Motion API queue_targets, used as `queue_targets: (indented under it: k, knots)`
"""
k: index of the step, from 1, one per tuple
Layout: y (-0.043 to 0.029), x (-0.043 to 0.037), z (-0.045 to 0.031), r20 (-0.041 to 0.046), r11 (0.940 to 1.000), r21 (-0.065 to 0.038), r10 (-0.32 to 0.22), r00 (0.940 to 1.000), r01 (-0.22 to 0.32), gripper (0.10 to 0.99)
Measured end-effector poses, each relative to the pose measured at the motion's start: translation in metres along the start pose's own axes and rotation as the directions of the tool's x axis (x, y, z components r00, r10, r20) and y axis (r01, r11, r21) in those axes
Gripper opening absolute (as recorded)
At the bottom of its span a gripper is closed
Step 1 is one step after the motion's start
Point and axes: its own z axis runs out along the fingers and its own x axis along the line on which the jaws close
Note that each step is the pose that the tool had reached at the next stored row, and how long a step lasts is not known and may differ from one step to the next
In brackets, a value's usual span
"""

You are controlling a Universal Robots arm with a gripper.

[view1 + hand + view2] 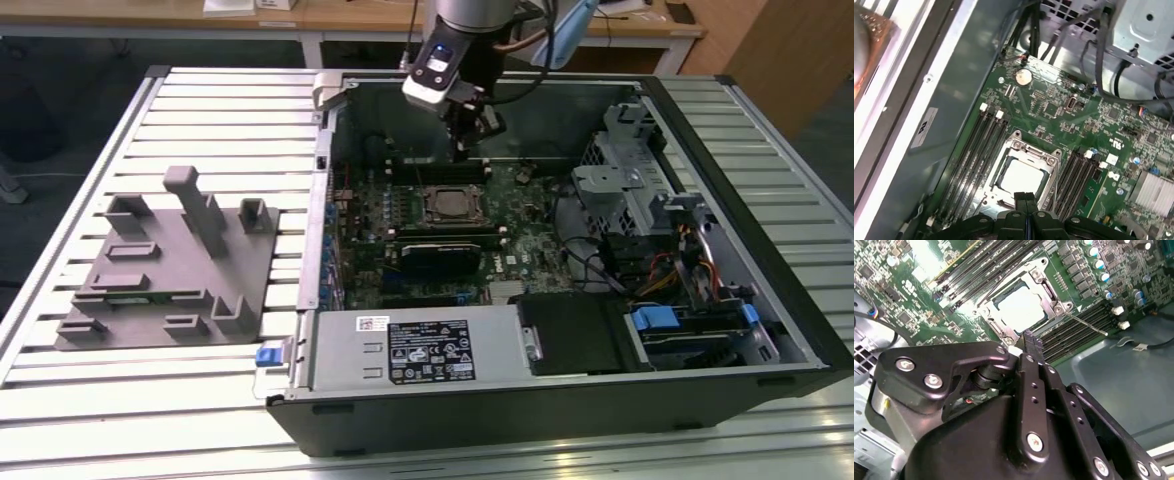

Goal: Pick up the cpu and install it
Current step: 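Install the first cpu locking lever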

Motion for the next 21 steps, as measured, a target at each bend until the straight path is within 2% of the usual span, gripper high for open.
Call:
queue_targets:
  k: [11, 18, 21]
  knots:
    - [0.0, 0.0, 0.0, -0.0015, 0.9968, -0.001, -0.08, 0.9968, 0.08, 0.106]
    - [-0.0001, 0.0, 0.0, -0.0024, 0.9913, -0.002, -0.132, 0.9913, 0.132, 0.106]
    - [-0.0001, 0.0, 0.0, -0.0029, 0.9868, -0.003, -0.162, 0.9868, 0.162, 0.106]
